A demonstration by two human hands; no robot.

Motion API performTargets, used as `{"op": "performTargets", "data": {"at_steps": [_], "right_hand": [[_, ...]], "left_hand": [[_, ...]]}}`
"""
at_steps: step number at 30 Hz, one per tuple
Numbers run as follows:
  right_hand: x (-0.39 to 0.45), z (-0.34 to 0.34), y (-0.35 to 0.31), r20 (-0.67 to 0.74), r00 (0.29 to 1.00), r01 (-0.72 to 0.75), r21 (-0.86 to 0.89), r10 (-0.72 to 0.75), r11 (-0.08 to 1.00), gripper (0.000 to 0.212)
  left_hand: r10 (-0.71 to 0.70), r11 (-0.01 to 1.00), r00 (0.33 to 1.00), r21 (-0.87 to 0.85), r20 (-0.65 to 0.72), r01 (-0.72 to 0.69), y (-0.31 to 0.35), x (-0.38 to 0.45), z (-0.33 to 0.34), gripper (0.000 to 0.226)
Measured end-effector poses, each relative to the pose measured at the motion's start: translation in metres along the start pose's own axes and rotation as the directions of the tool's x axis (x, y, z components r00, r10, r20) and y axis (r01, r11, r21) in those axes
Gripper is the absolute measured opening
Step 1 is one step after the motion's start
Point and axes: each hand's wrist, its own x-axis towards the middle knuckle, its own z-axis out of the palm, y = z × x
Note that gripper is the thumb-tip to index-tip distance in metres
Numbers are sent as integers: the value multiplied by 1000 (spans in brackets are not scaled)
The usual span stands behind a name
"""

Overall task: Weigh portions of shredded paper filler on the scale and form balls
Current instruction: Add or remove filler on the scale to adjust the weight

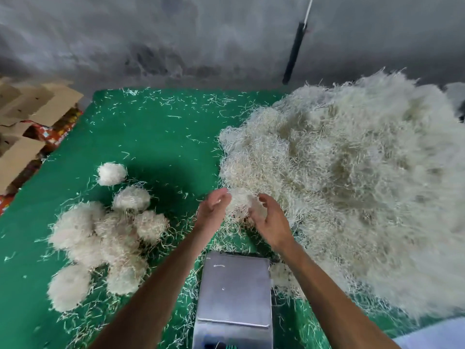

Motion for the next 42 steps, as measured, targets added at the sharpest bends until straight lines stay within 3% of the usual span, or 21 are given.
{"op": "performTargets", "data": {"at_steps": [5,8,11,14,16,18,21,23,26,29,32,35,37,39,42], "right_hand": [[59,19,30,144,983,-120,37,114,992,67],[89,42,39,184,974,-122,-48,129,991,55],[99,69,35,206,973,-99,-46,106,994,59],[90,89,24,270,963,-53,113,21,992,53],[85,90,17,317,948,-58,252,-25,966,44],[84,83,9,280,959,-50,319,-44,946,36],[84,64,3,20,994,105,37,-106,994,38],[76,53,6,-15,987,151,-257,-160,955,53],[51,49,23,158,984,31,-627,88,778,83],[23,48,41,161,934,-97,-745,319,660,77],[0,43,46,159,931,-138,-678,327,722,49],[-9,34,33,125,951,-192,-477,282,858,30],[-13,25,4,133,964,-183,-304,232,935,40],[-17,19,-31,137,981,-127,-68,136,990,61],[-30,17,-85,98,995,-39,287,11,957,70]], "left_hand": [[-183,944,973,252,-142,214,-29,60,27,63],[-260,889,945,333,-199,314,-45,85,36,73],[-321,922,938,184,-129,340,-51,100,44,72],[-428,903,903,-69,-37,425,-54,102,40,61],[-495,859,864,-196,-87,473,-56,98,23,38],[-562,808,810,-317,-164,497,-55,88,-3,42],[-523,812,833,-403,-180,423,-45,64,-44,40],[-504,783,854,-487,-130,388,-33,45,-61,28],[-542,735,836,-532,-87,421,-18,20,-73,24],[-543,779,829,-446,-130,441,-13,3,-67,25],[-585,746,807,-440,-75,500,-10,-19,-57,49],[-464,788,885,-476,-43,390,-14,-35,-59,45],[-433,840,896,-406,-98,361,-12,-47,-62,46],[-467,874,869,-236,-165,425,-2,-56,-59,58],[-493,838,867,-310,-80,448,21,-79,-59,71]]}}
